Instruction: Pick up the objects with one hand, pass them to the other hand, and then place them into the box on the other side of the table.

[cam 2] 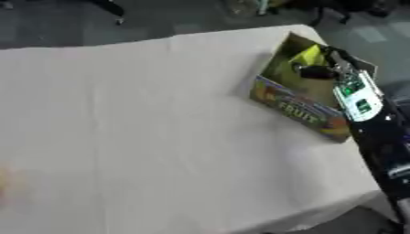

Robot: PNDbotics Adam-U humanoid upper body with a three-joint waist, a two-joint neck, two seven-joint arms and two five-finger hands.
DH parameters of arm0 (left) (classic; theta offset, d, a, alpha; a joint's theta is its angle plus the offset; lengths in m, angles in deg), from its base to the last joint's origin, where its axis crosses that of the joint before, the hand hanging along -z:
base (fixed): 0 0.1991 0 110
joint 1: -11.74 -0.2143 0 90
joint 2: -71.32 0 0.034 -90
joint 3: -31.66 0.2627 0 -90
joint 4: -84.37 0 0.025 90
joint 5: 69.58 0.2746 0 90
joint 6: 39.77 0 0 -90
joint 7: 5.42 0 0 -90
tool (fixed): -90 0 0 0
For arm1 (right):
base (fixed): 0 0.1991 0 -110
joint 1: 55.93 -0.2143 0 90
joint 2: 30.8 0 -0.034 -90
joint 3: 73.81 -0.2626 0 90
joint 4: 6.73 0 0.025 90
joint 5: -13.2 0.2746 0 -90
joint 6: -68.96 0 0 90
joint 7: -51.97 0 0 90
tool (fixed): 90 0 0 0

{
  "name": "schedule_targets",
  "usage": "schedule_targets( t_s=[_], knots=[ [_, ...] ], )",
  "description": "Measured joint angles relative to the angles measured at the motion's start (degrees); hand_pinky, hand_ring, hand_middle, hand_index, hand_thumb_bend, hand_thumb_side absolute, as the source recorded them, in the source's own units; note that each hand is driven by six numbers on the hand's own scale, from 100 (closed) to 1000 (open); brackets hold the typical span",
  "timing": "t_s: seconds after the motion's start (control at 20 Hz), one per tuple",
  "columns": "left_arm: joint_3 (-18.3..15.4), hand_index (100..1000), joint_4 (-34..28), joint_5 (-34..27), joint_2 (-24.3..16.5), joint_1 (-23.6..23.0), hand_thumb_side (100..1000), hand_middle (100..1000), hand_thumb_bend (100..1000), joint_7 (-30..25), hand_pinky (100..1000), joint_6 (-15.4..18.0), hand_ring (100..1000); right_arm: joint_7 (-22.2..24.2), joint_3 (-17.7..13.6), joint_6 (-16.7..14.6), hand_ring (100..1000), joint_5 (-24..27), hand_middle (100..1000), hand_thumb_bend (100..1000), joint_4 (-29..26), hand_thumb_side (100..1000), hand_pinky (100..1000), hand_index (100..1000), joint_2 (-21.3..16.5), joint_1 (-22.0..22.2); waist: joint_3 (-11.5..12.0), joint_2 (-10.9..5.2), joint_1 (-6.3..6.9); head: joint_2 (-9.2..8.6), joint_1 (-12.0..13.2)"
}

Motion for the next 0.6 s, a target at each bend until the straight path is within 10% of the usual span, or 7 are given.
schedule_targets(
  t_s=[0.6],
  knots=[
    [0.0,708,0.0,0.0,0.0,-0.1,403,573,917,0.2,654,0.0,625,1.1,-1.0,1.1,1000,-2.1,840,457,-0.1,100,896,1000,0.0,-0.9,0.1,0.0,0.23,1.04,2.7]
  ],
)
